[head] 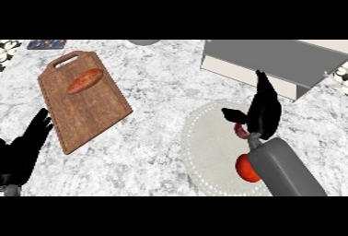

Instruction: Pick the can from the placemat and place it in the tiered shelf

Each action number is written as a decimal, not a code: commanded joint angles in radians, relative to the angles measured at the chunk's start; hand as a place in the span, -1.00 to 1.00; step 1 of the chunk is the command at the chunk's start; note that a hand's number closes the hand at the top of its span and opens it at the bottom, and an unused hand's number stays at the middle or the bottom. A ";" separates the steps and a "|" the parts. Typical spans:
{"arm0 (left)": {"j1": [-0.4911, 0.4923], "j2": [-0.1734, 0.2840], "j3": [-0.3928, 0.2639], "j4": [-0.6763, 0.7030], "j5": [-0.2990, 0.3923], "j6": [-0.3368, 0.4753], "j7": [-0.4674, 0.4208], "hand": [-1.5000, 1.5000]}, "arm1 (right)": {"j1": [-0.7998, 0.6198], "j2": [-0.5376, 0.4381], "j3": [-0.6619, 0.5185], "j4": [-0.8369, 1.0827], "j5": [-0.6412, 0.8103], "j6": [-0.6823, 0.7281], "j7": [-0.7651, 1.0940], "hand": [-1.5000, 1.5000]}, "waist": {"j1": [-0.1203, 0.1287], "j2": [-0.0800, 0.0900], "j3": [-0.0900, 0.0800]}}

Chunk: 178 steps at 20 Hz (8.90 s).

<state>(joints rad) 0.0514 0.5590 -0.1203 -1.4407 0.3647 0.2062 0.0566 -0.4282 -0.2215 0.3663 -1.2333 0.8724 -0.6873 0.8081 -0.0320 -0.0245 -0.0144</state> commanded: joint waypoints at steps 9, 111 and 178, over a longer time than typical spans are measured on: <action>-0.024 -0.010 0.011 0.044 0.005 -0.034 -0.025 0.00 | -0.137 0.066 0.116 -0.046 0.019 0.790 0.484 -1.00 | 0.008 0.011 0.008; -0.055 -0.187 0.224 0.014 -0.198 -0.215 0.061 0.00 | -0.762 -0.070 -0.560 -0.478 0.030 1.338 0.210 1.00 | 0.033 0.022 0.014; 0.007 -0.217 0.334 0.035 -0.243 -0.289 0.021 0.00 | -0.553 -0.671 -1.208 -0.224 -0.479 1.166 0.054 -1.00 | -0.014 0.010 0.015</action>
<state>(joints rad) 0.0411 0.3286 0.1932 -1.4218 0.1108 -0.0627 0.1015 -1.0667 -0.7921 -0.7376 -1.3776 0.4750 0.3485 0.8016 -0.0387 -0.0154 0.0001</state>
